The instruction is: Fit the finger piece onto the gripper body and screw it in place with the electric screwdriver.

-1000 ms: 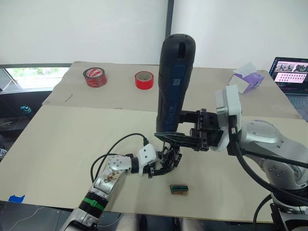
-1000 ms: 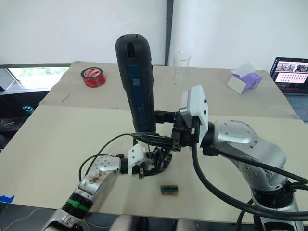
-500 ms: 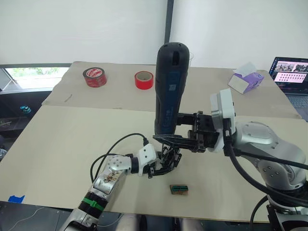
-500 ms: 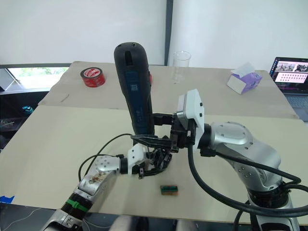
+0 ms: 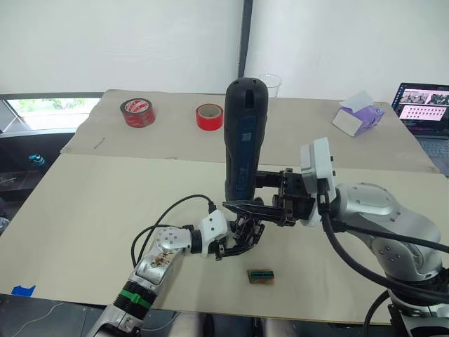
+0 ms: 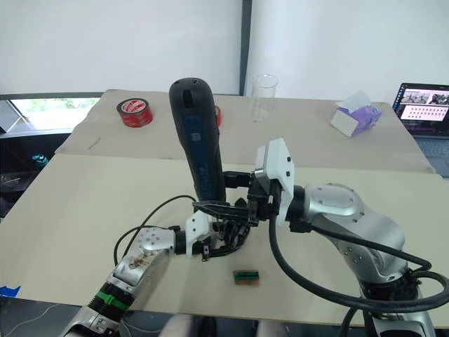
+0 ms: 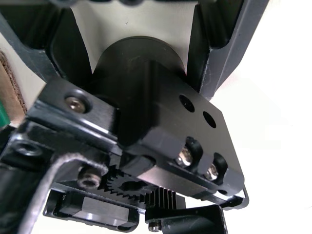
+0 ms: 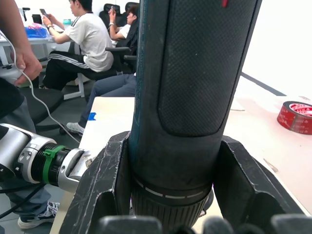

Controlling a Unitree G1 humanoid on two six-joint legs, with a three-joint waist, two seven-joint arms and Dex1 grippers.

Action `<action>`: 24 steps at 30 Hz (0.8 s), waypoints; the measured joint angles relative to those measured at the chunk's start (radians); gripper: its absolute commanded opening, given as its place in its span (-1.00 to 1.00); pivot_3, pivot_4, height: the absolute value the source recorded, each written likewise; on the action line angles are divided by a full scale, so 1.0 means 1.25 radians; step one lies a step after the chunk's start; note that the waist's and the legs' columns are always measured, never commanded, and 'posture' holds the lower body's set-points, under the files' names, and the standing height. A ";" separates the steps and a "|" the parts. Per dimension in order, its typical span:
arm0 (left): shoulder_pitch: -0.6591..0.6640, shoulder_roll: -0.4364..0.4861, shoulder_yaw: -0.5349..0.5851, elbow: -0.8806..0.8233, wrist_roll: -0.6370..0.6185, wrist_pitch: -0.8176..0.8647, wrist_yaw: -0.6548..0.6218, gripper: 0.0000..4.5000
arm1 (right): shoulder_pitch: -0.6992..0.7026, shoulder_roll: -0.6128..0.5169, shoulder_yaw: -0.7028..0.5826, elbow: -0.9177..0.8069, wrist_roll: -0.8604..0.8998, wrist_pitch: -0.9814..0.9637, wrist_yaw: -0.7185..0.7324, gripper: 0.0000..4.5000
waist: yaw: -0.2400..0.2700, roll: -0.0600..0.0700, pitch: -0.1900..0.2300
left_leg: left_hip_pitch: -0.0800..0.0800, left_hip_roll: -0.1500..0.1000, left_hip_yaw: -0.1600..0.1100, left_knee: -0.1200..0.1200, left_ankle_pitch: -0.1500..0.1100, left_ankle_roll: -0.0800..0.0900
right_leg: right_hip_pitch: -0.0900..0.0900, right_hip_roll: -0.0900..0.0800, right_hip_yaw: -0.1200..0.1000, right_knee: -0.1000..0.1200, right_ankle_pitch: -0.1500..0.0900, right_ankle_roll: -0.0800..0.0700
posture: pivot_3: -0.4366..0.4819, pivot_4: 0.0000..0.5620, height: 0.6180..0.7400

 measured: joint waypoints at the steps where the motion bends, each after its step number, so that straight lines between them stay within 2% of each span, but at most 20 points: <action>1: 0.000 0.000 0.000 0.000 0.000 0.000 0.000 0.02 | 0.003 0.000 0.000 0.000 -0.001 0.000 0.000 -0.14 | 0.000 0.000 0.000 | 0.000 0.000 0.000 0.000 0.000 0.000 | 0.000 0.000 0.000 0.000 0.000 0.000 | -0.05 -0.47 1.00; 24: 0.000 0.001 0.000 0.000 0.000 0.000 0.000 0.02 | 0.019 0.001 -0.002 -0.001 -0.029 -0.008 0.022 -0.14 | 0.000 0.000 0.000 | 0.000 0.000 0.000 0.000 0.000 0.000 | 0.000 0.000 0.000 0.000 0.000 0.000 | -0.05 -0.47 1.00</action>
